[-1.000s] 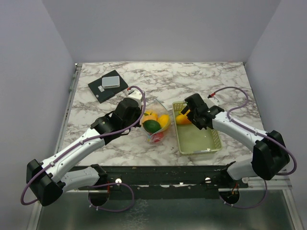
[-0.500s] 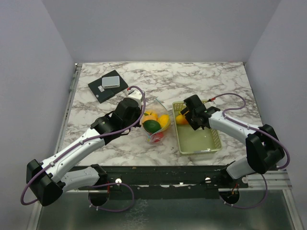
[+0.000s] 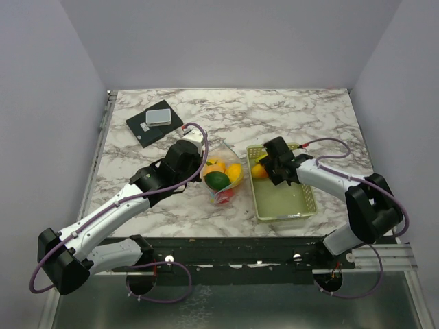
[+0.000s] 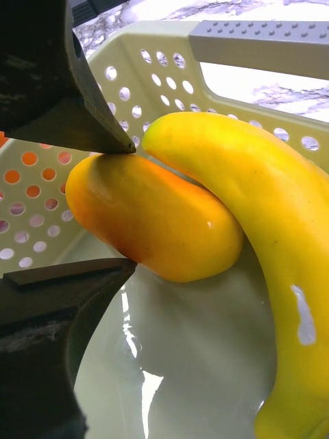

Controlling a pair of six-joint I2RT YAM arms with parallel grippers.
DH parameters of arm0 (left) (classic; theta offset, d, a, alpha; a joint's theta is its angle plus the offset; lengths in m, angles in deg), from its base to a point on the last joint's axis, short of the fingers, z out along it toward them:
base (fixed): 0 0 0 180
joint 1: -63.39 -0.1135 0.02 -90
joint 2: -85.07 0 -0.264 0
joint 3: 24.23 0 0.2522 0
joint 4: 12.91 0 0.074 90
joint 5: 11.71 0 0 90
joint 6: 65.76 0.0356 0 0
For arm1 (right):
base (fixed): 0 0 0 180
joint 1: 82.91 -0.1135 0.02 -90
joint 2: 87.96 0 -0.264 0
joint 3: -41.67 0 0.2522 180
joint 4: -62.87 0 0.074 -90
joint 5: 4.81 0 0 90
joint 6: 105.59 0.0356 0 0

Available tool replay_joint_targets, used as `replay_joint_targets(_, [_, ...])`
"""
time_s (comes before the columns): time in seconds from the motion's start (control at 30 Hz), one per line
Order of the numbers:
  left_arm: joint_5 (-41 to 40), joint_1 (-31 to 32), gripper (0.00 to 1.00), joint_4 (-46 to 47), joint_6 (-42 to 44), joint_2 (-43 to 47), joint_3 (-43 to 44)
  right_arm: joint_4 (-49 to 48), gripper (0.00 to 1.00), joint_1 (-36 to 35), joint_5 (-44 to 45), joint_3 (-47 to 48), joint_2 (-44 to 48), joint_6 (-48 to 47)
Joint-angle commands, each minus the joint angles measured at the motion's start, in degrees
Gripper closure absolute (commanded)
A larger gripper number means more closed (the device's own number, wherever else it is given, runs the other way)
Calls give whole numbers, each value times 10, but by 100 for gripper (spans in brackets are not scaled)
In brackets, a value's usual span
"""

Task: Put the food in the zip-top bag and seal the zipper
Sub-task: Pick up the fake fruit from the bin.

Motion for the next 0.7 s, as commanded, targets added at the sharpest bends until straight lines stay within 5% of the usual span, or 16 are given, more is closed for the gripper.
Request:
replay_joint_targets(0.0, [2, -2, 100, 6, 5, 9, -8, -10, 43, 4, -2, -17, -3, 11])
replay_joint_targets(0.43, [2, -2, 100, 6, 5, 9, -8, 5, 98, 7, 21, -55, 72, -18])
replay_joint_targets(0.67, [3, -3, 100, 6, 5, 7, -8, 19, 99, 6, 23, -61, 130, -55])
